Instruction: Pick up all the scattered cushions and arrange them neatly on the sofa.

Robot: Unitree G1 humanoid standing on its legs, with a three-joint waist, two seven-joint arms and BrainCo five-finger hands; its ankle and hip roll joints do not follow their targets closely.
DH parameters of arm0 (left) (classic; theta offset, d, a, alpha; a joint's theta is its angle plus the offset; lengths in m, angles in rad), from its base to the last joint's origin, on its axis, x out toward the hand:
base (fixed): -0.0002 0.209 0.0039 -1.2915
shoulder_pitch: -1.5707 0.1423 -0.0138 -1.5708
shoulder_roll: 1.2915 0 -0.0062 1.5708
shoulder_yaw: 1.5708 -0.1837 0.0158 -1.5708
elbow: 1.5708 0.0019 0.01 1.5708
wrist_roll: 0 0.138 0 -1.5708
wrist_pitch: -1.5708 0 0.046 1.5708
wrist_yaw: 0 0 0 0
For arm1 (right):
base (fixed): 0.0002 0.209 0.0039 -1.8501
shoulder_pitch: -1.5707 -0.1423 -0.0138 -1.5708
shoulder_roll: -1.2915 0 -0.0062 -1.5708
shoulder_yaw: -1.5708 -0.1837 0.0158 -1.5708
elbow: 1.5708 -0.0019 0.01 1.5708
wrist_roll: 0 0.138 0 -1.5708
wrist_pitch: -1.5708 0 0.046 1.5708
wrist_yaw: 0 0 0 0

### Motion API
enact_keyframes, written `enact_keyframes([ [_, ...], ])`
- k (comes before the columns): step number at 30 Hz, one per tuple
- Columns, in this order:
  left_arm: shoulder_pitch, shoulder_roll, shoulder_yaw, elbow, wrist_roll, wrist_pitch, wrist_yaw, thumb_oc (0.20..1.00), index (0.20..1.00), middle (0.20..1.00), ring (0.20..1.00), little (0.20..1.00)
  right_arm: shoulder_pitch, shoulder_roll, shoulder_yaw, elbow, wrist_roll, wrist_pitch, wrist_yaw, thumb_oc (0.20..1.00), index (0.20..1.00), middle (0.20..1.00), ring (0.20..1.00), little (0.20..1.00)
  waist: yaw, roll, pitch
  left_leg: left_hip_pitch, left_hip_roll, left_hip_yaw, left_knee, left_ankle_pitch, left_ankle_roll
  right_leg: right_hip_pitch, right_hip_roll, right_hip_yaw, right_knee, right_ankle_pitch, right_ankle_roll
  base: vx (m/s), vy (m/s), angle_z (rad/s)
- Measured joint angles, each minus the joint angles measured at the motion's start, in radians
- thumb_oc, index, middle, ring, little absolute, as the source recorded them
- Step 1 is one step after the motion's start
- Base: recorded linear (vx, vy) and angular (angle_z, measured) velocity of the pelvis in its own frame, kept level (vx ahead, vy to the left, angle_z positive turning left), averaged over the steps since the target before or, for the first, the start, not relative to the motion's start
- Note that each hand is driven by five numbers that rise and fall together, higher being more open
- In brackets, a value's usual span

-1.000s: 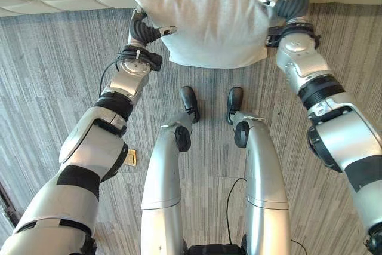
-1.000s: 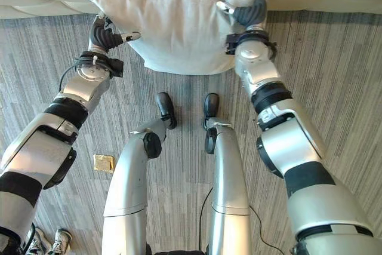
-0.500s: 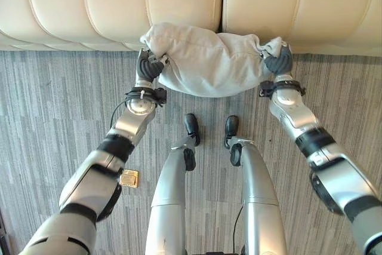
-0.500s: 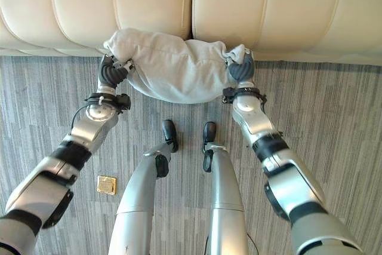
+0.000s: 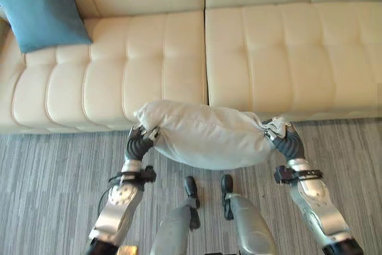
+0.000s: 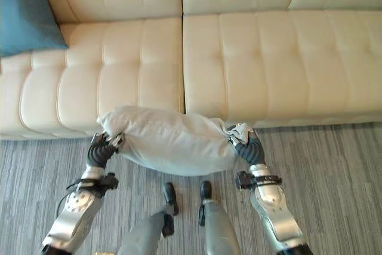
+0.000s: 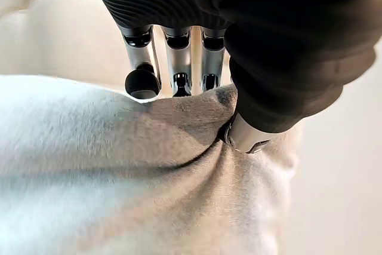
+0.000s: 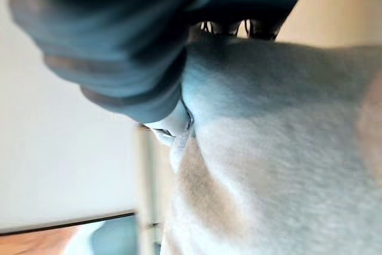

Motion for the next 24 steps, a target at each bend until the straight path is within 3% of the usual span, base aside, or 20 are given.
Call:
enact_keyframes([
  [3, 0.007, 0.004, 0.001, 0.000, 0.000, 0.000, -0.001, 0.200, 0.200, 0.200, 0.200, 0.200, 0.008, 0.013, 0.003, 0.019, 0.043, -0.001, 0.021, 0.200, 0.200, 0.200, 0.200, 0.200, 0.001, -0.010, -0.052, 0.027, -0.002, 0.006, -0.010, -0.001, 0.001, 0.024, 0.003, 0.020, -0.018, 0.003, 0.004, 0.11, 0.113, -0.16],
  [10, 0.006, 0.005, 0.010, 0.001, 0.007, 0.000, -0.001, 0.200, 0.200, 0.200, 0.200, 0.200, 0.007, 0.002, 0.016, 0.044, 0.076, 0.007, 0.028, 0.200, 0.200, 0.200, 0.200, 0.200, 0.013, -0.008, -0.072, 0.082, 0.000, 0.064, -0.017, -0.026, 0.010, 0.072, 0.013, 0.083, -0.071, 0.042, 0.029, 0.08, 0.168, -0.34],
  [15, 0.007, 0.005, 0.010, 0.014, 0.015, 0.017, -0.013, 0.200, 0.200, 0.200, 0.200, 0.200, 0.012, 0.001, 0.015, 0.048, 0.108, 0.022, 0.037, 0.200, 0.200, 0.200, 0.200, 0.200, 0.013, -0.017, -0.080, 0.077, -0.014, 0.067, 0.012, -0.063, 0.025, 0.028, -0.003, 0.088, 0.032, 0.018, 0.064, 0.07, 0.112, -0.04],
  [19, 0.017, 0.004, 0.015, 0.028, 0.041, 0.027, -0.019, 0.200, 0.200, 0.200, 0.200, 0.200, 0.016, -0.002, 0.022, 0.062, 0.115, 0.024, 0.055, 0.200, 0.200, 0.200, 0.200, 0.200, 0.010, -0.028, -0.086, 0.064, -0.029, 0.047, 0.021, -0.076, 0.048, -0.085, -0.035, 0.068, 0.217, -0.062, 0.112, 0.20, 0.012, 0.08],
  [22, 0.014, 0.005, 0.018, 0.028, 0.042, 0.029, -0.021, 0.200, 0.200, 0.200, 0.200, 0.200, 0.020, -0.004, 0.023, 0.062, 0.115, 0.029, 0.065, 0.200, 0.200, 0.200, 0.200, 0.200, -0.008, -0.025, -0.084, 0.047, -0.019, 0.000, 0.025, -0.073, 0.055, -0.127, -0.031, 0.048, 0.121, -0.064, 0.126, 0.32, -0.029, 0.27],
  [24, 0.010, -0.001, 0.016, 0.036, 0.046, 0.030, -0.024, 0.200, 0.200, 0.200, 0.200, 0.200, 0.022, -0.004, 0.020, 0.063, 0.119, 0.030, 0.067, 0.200, 0.200, 0.200, 0.200, 0.200, -0.017, -0.019, -0.080, 0.045, -0.005, -0.027, 0.043, -0.071, 0.057, -0.145, -0.034, 0.043, 0.024, -0.030, 0.147, 0.35, -0.091, 0.48],
])
